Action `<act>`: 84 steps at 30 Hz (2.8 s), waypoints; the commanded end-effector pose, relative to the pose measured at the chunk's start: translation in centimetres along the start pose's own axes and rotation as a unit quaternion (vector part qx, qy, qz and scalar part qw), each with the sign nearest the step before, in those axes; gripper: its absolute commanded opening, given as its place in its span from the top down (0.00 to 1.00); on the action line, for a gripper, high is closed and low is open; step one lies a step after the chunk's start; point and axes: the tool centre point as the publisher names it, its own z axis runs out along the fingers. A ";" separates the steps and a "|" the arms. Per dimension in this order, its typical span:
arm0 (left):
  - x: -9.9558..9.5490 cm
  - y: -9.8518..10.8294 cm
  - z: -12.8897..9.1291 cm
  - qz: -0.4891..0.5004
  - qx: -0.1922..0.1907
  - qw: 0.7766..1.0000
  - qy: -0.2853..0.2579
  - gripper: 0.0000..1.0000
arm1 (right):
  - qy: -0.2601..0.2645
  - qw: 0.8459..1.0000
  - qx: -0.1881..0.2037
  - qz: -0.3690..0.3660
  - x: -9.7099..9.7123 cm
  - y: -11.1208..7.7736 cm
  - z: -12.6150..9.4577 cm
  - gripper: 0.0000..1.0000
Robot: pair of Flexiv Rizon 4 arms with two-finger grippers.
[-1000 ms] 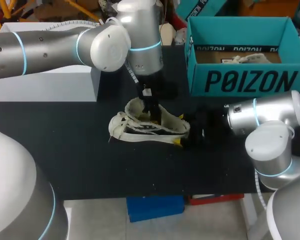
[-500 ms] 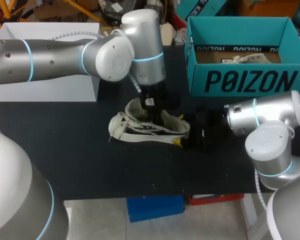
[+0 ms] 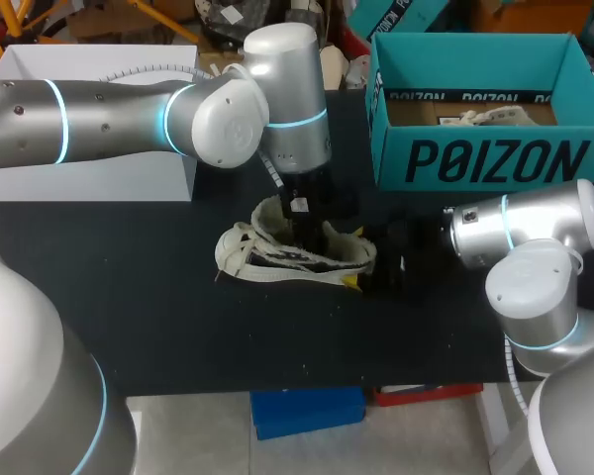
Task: Take the shoe out of the shoebox, open the shoe tongue, remove and reinsert the insole, then place the shoe into the shoebox
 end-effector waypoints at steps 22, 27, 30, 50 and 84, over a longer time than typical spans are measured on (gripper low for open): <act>-1.4 2.2 3.5 -0.059 -0.217 0.946 -0.234 0.67 | 0.000 1.000 0.001 0.001 0.0 0.1 0.2 1.00; -1.8 3.4 3.3 -0.077 -0.257 0.917 -0.294 0.67 | 0.000 1.000 0.001 0.001 0.0 0.1 0.2 1.00; -2.1 4.4 3.5 -0.097 -0.275 0.902 -0.320 0.67 | 0.000 1.000 0.001 0.001 0.0 0.1 0.2 1.00; -6.7 7.1 3.4 -0.136 -0.266 0.855 -0.423 0.71 | 0.000 1.000 0.001 0.001 0.0 0.1 0.2 1.00; -5.5 4.2 -2.6 -0.138 -0.127 0.920 -0.343 1.00 | 0.000 1.000 0.001 0.001 0.0 0.1 0.2 1.00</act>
